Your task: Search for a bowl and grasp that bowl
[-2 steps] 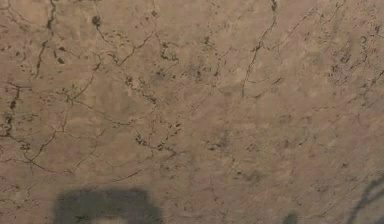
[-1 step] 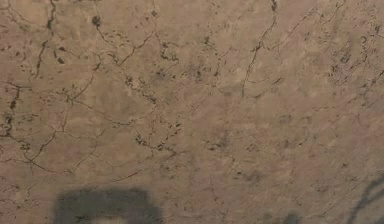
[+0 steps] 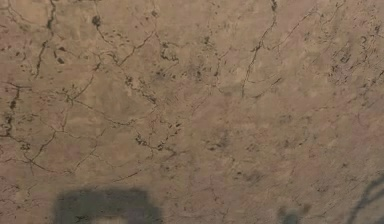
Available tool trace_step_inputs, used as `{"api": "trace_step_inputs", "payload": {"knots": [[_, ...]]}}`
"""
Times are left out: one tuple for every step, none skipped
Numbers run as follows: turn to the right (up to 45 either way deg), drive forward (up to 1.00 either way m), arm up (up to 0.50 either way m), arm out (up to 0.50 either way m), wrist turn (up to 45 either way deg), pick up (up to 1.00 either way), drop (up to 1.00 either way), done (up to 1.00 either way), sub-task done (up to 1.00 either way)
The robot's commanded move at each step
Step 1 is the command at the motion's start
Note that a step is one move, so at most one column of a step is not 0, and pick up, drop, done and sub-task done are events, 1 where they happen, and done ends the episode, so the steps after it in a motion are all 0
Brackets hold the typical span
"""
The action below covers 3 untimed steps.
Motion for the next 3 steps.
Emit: {"api": "trace_step_inputs", "payload": {"knots": [[0.0, 0.0, 0.0, 0.0, 45.0, 0.0, 0.0, 0.0, 0.0], [0.0, 0.0, 0.0, 0.0, 30.0, 0.0, 0.0, 0.0, 0.0], [0.0, 0.0, -0.28, 0.0, 0.0, 0.0, 0.0, 0.0, 0.0]]}}
